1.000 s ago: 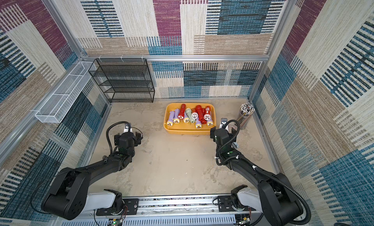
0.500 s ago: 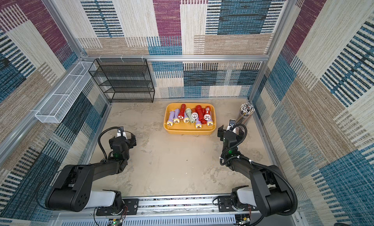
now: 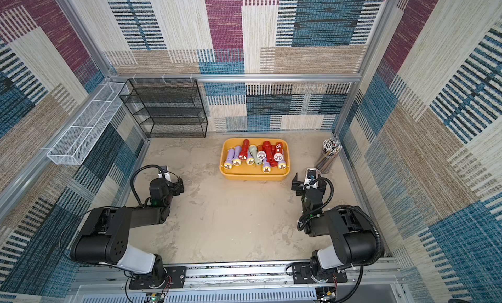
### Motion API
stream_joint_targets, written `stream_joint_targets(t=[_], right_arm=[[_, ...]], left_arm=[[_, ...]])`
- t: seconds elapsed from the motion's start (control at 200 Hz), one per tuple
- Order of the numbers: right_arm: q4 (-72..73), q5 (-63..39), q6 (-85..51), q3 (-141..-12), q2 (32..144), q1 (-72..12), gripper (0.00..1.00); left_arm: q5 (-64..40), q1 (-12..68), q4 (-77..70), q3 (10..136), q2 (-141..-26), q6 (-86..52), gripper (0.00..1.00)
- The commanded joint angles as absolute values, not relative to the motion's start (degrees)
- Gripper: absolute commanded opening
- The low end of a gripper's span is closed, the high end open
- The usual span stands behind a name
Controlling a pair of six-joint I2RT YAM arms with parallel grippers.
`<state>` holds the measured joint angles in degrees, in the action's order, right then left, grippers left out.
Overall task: Put the flashlights into the storage boxes
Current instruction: Reset both arms
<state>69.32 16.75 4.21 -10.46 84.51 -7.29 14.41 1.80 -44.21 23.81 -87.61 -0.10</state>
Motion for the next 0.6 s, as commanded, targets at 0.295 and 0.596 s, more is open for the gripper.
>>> stream_joint_targets(t=[0.295,0.596], right_arm=[[79.28,7.1,4.62,-7.89,84.68,-4.85,1.0],[85.53,3.16,5.29,-6.42,88.77,-3.87,1.0]], left_arm=[[11.7,0.84,-44.13,24.61,-87.08,-1.68,0.99],[12.21,0.98,-45.05,23.99,-86.92,-1.54,0.99]])
